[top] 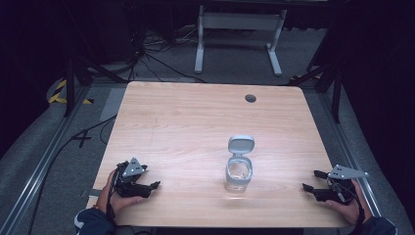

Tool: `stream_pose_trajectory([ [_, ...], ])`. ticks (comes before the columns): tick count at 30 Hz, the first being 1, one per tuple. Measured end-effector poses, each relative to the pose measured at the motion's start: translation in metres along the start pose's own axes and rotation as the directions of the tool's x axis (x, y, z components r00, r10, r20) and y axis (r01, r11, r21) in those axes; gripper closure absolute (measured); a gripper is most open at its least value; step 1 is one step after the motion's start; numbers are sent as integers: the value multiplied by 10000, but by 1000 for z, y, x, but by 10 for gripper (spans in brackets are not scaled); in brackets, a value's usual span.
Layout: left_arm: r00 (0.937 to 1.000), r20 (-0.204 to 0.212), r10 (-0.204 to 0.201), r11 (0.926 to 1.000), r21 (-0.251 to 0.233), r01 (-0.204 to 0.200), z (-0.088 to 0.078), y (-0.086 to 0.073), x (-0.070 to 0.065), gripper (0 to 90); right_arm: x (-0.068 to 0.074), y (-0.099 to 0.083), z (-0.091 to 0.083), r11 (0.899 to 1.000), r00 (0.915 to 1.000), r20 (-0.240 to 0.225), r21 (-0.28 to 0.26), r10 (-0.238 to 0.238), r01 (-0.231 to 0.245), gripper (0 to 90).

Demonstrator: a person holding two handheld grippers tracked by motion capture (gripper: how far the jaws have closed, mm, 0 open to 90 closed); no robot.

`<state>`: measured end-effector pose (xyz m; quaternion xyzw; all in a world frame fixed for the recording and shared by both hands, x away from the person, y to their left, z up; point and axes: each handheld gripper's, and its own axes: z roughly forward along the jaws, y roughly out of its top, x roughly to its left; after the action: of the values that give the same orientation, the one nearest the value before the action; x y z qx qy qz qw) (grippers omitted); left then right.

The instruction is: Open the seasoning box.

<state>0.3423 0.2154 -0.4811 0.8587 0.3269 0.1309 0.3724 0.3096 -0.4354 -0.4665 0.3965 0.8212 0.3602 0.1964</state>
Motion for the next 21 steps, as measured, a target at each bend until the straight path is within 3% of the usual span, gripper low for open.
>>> stream_pose_trajectory([
  [21, 10000, 8, -59, 10000, -15, 59, 1, 0, 0, 215, 0, 0, 0, 9999, 9999, 67, 16, 111, -111, 239],
])
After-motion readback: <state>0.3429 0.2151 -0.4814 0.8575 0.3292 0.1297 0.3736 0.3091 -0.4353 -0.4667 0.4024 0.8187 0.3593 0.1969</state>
